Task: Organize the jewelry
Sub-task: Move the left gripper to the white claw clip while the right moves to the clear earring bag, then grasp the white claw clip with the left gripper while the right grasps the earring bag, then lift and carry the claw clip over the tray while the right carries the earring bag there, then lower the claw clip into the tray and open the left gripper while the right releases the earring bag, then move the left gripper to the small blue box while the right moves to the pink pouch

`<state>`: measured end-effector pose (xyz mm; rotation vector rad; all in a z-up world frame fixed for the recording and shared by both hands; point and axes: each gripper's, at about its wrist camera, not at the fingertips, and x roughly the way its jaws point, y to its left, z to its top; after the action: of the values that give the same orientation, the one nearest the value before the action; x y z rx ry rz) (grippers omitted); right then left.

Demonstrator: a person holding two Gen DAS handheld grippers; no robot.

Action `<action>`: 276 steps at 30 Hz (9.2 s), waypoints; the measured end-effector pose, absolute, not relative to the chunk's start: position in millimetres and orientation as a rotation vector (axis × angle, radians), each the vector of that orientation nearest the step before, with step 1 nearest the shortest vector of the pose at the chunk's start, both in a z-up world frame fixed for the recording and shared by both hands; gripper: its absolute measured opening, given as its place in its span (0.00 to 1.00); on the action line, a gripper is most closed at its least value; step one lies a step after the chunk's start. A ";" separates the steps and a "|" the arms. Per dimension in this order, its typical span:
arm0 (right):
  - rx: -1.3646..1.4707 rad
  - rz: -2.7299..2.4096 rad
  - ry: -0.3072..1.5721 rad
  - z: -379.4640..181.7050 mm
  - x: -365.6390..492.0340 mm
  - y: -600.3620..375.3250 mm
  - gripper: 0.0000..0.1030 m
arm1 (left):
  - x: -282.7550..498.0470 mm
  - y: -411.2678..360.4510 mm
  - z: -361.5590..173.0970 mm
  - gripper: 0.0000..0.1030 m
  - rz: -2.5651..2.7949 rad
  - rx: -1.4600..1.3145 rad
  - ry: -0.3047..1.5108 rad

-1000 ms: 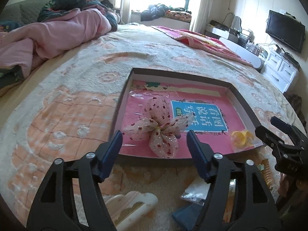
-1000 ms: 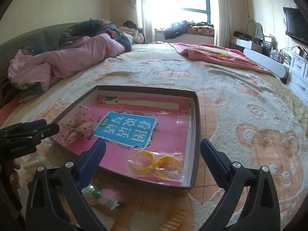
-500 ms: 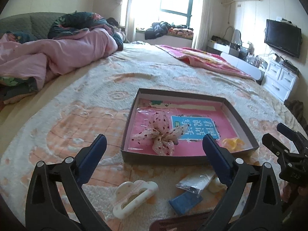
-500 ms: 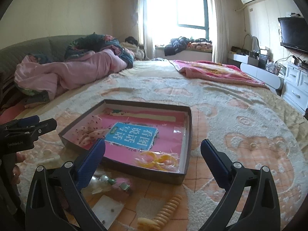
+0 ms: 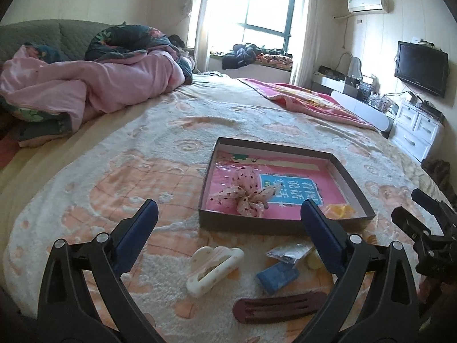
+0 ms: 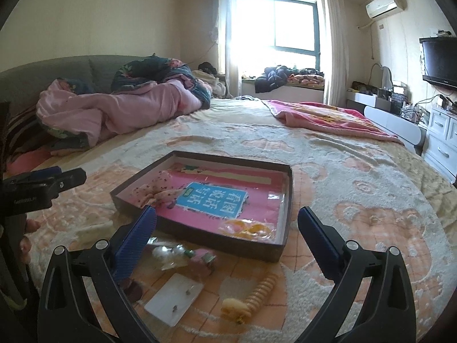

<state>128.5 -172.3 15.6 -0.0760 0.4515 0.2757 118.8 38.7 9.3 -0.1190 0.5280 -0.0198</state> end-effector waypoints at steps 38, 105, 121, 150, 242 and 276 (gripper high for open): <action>-0.228 0.433 0.594 -44.4 77.8 -116.1 0.93 | 87.0 57.1 -34.5 0.89 -0.012 -0.062 0.656; -0.201 0.428 0.576 -46.4 89.6 -126.8 0.45 | 114.1 52.1 -54.6 0.30 -0.079 -0.031 0.721; -0.129 0.430 0.520 -23.2 85.7 -142.6 0.44 | 99.1 32.7 -30.4 0.30 -0.093 -0.025 0.683; -0.032 0.284 0.513 -10.7 123.4 -197.1 0.44 | 145.4 -15.0 -14.7 0.30 -0.189 -0.032 0.651; -0.036 0.314 0.636 -25.0 234.6 -203.1 0.80 | 195.9 -7.2 -18.7 0.80 -0.130 -0.104 0.619; -0.085 0.400 0.533 2.4 153.5 -176.9 0.83 | 127.3 14.9 -8.1 0.89 -0.073 -0.061 0.560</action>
<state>153.5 -176.9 2.4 -0.0854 0.5327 0.3998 127.3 14.9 -8.1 -0.0613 0.5595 -0.0732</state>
